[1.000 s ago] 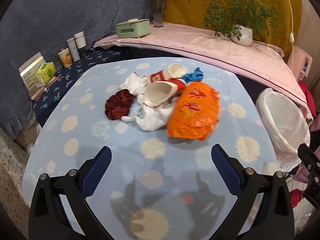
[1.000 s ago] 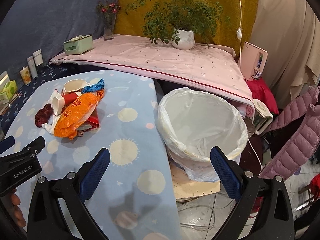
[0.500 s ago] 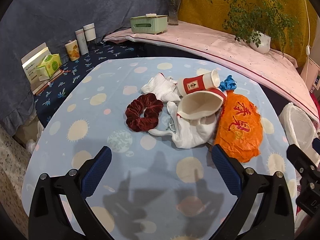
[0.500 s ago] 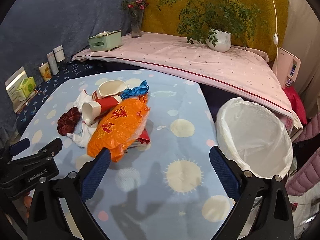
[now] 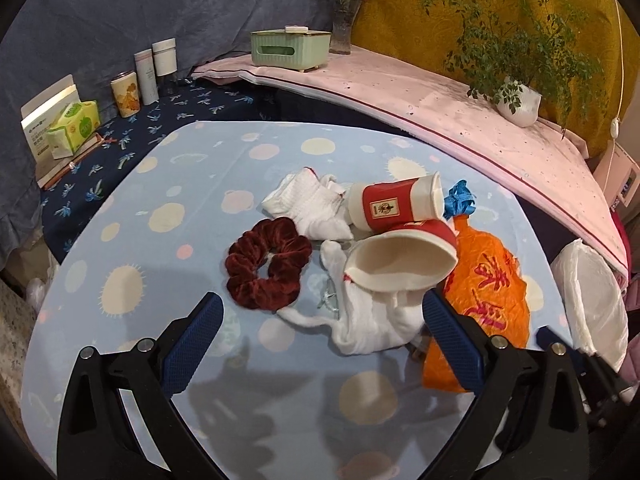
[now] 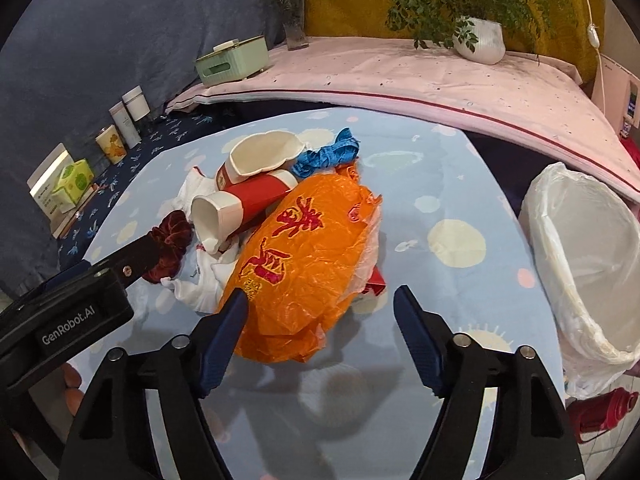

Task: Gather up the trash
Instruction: 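Grasp the orange plastic bag with the right tool while the left tool grasps a red-white paper cup, then carry the bag and cup over the white bin and open both tools to drop them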

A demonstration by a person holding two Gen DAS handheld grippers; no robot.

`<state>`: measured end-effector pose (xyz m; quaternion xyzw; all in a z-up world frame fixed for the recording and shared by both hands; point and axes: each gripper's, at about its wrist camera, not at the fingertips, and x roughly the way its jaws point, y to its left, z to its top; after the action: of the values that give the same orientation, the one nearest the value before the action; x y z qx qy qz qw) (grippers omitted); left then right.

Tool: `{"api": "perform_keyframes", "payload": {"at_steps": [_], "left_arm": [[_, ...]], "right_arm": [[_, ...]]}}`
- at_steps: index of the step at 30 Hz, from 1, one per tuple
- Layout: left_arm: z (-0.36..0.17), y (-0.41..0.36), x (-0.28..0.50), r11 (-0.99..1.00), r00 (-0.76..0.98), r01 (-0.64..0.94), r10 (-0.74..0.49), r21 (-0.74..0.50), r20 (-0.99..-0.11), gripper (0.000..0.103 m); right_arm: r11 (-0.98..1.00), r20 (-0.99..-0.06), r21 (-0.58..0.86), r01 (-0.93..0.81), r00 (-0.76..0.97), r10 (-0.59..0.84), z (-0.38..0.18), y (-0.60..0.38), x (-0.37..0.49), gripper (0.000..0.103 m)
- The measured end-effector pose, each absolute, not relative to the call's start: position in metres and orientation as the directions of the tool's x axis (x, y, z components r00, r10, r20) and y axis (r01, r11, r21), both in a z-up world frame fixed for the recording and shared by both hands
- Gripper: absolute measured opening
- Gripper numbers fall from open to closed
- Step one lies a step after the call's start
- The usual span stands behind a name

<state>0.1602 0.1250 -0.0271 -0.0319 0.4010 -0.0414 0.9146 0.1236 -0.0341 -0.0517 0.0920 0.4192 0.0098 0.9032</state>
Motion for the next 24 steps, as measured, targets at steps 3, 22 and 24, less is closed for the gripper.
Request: {"api": "perform_keyframes", "payload": {"at_steps": [3, 22, 24], "left_arm": [[-0.027, 0.117, 0.166, 0.991, 0.671, 0.074, -0.132, -0.111, -0.73, 0.095], [-0.034, 0.059, 0.202, 0.959, 0.592, 0.196, -0.281, -0.204, -0.755, 0.013], [-0.028, 0.057, 0.199, 0.959, 0.601, 0.2, -0.28, -0.198, -0.749, 0.007]], "right_arm": [[0.981, -0.758, 0.192, 0.036, 0.641, 0.124, -0.056, -0.031, 0.126, 0.034], [0.986, -0.677, 0.125, 0.113, 0.736, 0.001, -0.007, -0.082, 0.105, 0.021], [0.982, -0.672, 0.132, 0.132, 0.74, -0.01, -0.003, -0.093, 0.102, 0.021]]}}
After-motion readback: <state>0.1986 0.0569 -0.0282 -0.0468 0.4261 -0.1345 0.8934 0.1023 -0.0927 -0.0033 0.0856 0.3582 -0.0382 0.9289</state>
